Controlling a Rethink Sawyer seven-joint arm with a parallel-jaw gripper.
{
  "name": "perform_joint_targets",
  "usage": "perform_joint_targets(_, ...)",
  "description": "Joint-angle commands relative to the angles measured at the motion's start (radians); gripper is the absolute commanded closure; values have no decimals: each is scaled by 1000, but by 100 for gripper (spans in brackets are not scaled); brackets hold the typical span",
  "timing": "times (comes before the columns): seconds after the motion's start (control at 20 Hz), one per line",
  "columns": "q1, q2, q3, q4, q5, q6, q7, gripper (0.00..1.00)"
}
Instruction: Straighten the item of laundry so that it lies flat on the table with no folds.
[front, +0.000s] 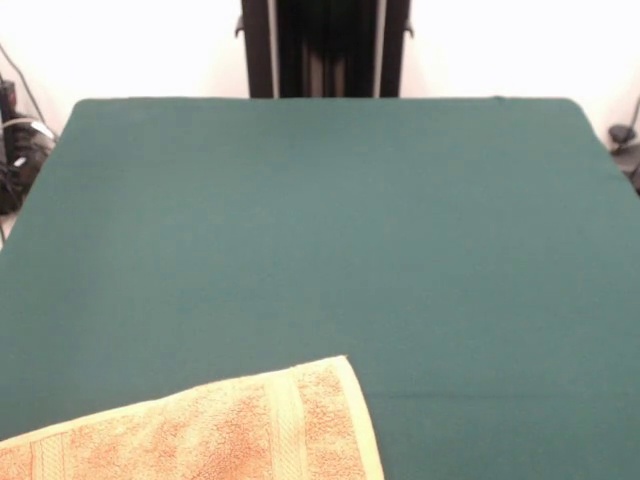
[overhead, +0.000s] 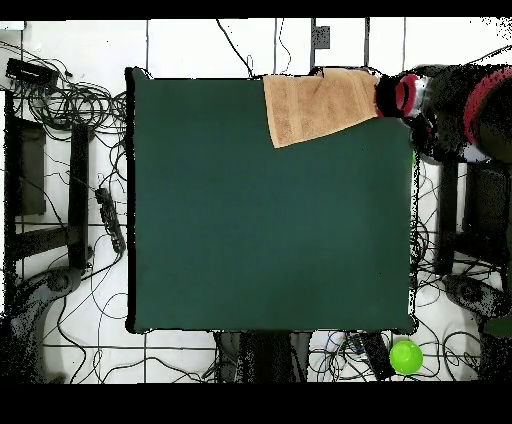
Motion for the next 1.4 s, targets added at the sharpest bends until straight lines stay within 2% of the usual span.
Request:
perform_joint_targets(0.05,68,-71,-209,218,57,-99,356,100)
perform_joint_targets(0.8,142,-267,-359,442,209,-377,683,100)
perform_joint_targets(1.4,215,-358,-500,566,335,-566,763,100)
